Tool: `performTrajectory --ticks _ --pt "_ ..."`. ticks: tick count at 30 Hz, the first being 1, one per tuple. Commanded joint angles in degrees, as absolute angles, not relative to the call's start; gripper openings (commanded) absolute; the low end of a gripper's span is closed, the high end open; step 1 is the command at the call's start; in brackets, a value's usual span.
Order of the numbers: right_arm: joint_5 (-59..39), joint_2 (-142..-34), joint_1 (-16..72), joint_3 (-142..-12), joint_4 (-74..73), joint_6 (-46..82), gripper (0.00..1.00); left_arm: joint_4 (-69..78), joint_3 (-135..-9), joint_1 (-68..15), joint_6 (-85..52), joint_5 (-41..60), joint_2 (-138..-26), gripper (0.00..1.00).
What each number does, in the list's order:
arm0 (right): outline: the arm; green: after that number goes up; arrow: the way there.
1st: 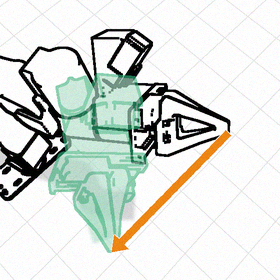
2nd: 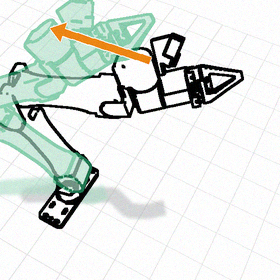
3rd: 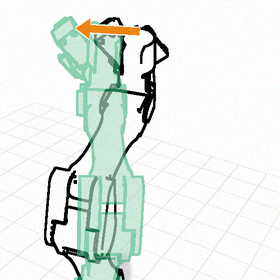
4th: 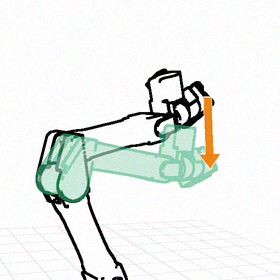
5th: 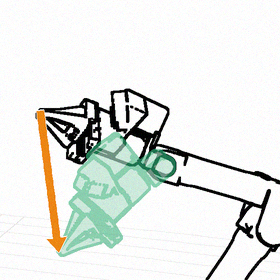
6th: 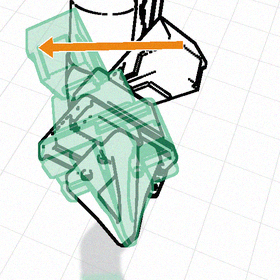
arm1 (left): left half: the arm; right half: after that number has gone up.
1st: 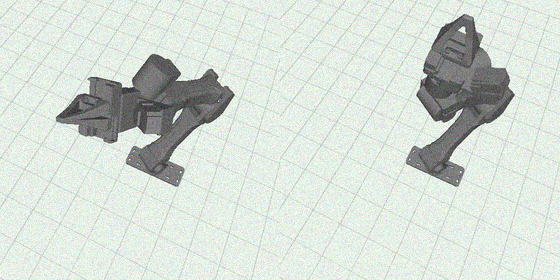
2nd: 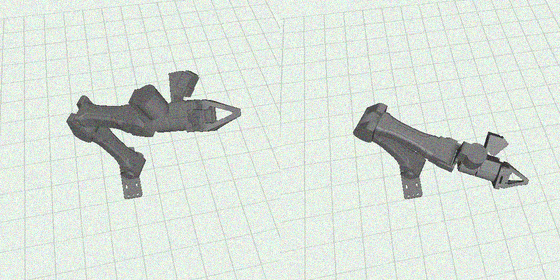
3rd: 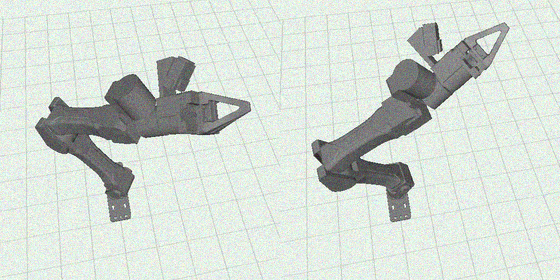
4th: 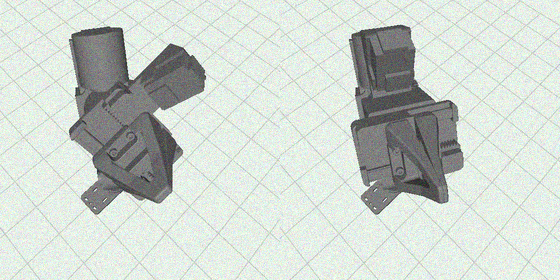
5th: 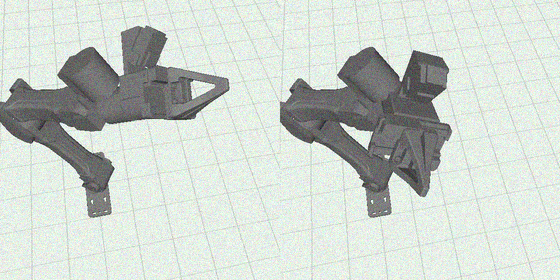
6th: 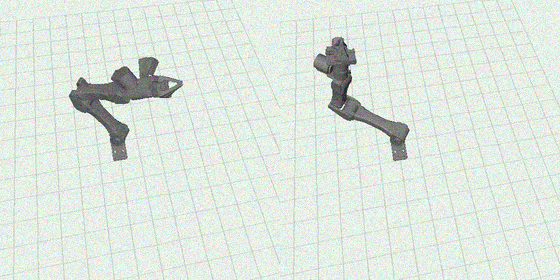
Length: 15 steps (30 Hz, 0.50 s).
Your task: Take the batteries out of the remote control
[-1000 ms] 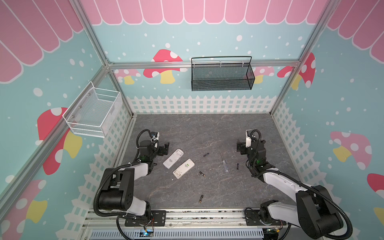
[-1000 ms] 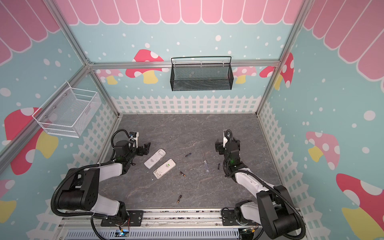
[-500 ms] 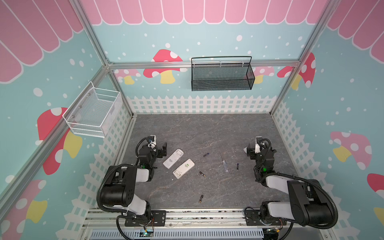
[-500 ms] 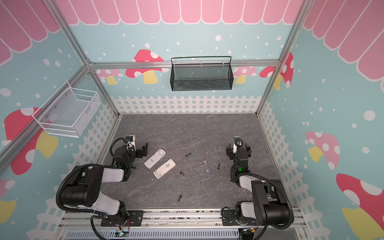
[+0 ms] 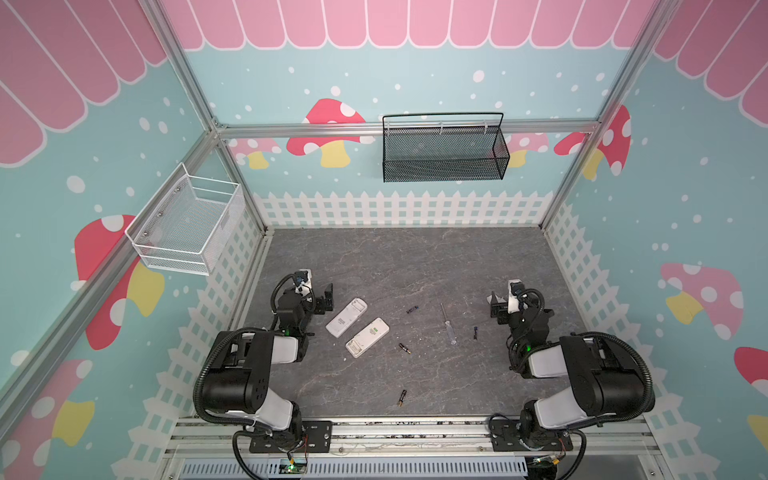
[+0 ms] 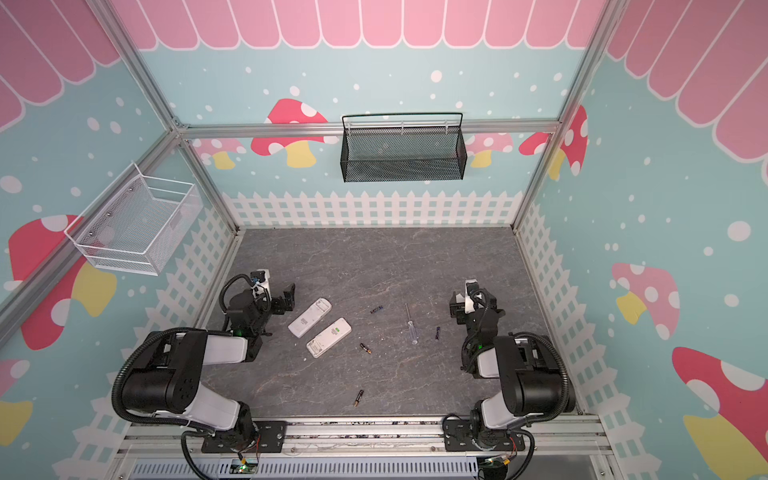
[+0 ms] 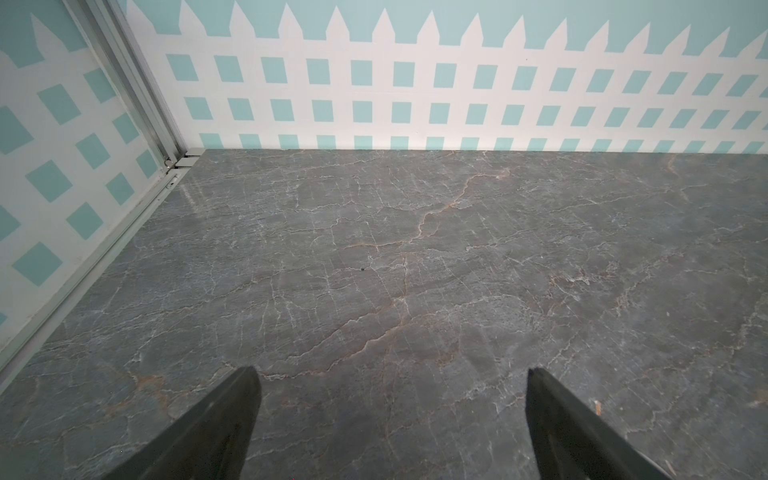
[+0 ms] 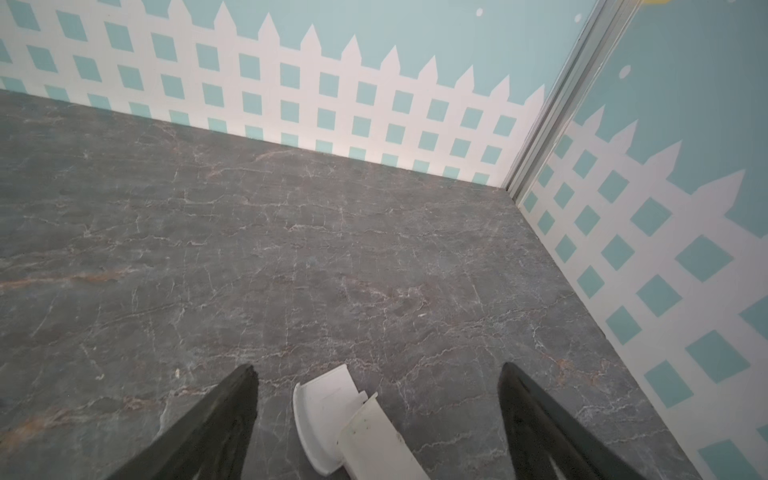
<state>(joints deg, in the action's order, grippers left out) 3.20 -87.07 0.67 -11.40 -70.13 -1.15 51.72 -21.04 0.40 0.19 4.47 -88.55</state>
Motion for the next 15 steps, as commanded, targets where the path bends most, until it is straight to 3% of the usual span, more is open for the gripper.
performTrajectory --ticks 1,5,15 --pt "-0.4 -86.9 -1.3 -13.1 -71.3 -0.1 0.94 52.4 -21.7 0.6 -1.0 3.8 -88.1 1.0" --pt "-1.9 -87.0 -2.4 -12.7 -72.3 0.2 0.98 52.6 -21.6 0.6 -1.1 3.8 -88.2 1.0" --pt "-2.1 -87.0 -2.2 -12.4 -73.0 0.0 0.99 52.3 -21.6 0.6 -1.0 3.6 -88.1 1.0"
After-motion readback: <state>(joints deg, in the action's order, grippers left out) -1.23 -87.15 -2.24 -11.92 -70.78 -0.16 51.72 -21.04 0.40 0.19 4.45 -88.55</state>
